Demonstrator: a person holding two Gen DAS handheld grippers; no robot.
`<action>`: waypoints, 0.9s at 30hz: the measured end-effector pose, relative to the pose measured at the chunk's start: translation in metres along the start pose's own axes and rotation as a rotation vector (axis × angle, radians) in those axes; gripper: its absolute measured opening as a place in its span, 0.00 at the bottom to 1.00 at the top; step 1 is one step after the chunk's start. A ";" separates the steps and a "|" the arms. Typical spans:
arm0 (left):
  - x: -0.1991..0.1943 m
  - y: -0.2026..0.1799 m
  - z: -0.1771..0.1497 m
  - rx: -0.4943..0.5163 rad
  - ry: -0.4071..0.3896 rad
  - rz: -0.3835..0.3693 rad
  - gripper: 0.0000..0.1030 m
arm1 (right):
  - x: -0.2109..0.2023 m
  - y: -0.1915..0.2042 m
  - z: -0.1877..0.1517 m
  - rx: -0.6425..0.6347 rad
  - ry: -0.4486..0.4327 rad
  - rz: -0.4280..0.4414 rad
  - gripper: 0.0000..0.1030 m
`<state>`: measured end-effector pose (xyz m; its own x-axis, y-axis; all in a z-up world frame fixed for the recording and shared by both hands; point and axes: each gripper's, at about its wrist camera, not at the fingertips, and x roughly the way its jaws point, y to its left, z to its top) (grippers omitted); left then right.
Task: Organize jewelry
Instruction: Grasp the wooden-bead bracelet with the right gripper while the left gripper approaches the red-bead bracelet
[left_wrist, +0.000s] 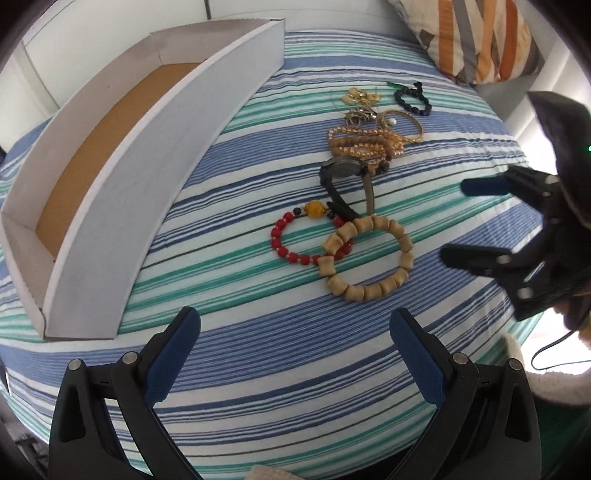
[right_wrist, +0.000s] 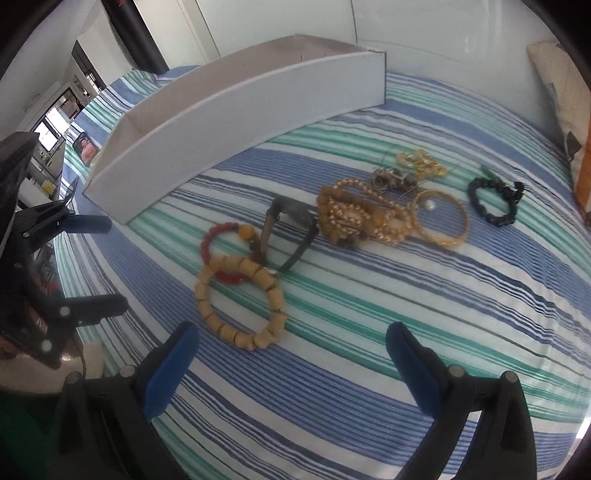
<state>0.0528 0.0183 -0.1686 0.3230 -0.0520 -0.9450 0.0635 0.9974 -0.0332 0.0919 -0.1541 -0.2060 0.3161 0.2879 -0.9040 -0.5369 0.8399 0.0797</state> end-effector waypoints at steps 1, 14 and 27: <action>0.001 0.002 -0.001 -0.017 0.003 0.001 0.99 | 0.010 0.001 0.002 -0.004 0.013 0.007 0.98; 0.024 0.027 0.006 -0.153 0.035 0.005 0.99 | 0.064 0.025 0.010 -0.131 0.069 -0.040 0.35; 0.081 0.016 0.060 0.163 0.039 0.111 0.94 | 0.007 0.007 -0.007 -0.027 0.014 -0.061 0.14</action>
<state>0.1365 0.0272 -0.2262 0.3004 0.0633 -0.9517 0.1821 0.9756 0.1223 0.0848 -0.1491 -0.2142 0.3378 0.2299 -0.9127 -0.5377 0.8430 0.0134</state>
